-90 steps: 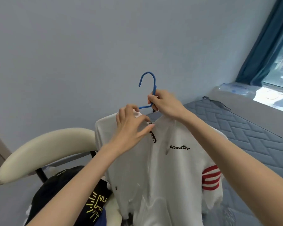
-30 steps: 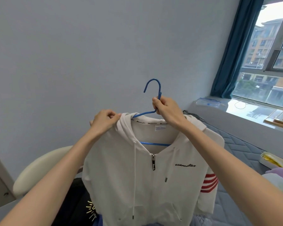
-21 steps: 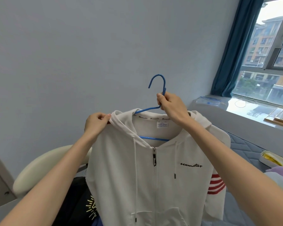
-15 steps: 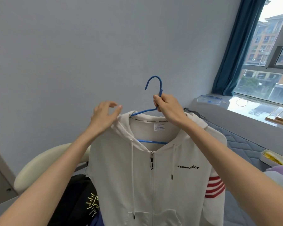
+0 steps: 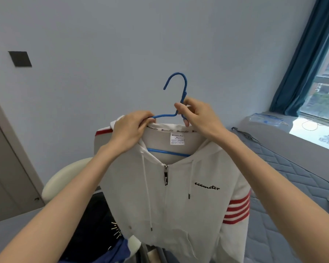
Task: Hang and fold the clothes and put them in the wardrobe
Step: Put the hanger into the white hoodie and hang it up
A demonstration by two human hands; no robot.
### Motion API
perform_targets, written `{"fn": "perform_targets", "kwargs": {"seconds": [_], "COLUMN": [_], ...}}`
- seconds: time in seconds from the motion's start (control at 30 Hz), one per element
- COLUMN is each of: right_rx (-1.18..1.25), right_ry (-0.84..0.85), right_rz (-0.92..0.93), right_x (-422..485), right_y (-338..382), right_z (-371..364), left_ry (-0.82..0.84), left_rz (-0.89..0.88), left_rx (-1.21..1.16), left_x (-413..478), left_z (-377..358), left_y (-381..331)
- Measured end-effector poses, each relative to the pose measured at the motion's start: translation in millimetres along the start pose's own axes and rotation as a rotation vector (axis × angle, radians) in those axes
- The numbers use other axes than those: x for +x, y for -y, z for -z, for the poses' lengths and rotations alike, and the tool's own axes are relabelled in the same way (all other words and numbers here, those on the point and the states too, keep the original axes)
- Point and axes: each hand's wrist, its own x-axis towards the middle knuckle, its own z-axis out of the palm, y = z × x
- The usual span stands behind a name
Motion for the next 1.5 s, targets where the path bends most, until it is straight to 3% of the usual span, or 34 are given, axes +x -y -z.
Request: {"fn": "perform_targets", "kwargs": {"seconds": [0.3, 0.6, 1.2, 1.5], "right_rx": [0.187, 0.289, 0.464, 0.626], "right_ry": [-0.014, 0.160, 0.687, 1.094], "right_rz": [0.118, 0.332, 0.581, 0.528], "right_x": [22.9, 27.6, -107.3, -188.2], "right_y": [46.2, 141.9, 382.7, 495.5], "right_z": [-7.0, -65.2, -205.2, -284.4], "left_ry": [-0.137, -0.202, -0.328, -0.539], "left_rz": [0.089, 0.280, 0.710, 0.958], "left_rx": [0.167, 0.303, 0.509, 0.650], "left_x": [-9.4, -86.7, -358.7, -486.5], "left_z": [76.8, 173.7, 363.7, 441.3], "left_y": [-4.3, 13.4, 12.8, 5.9]}}
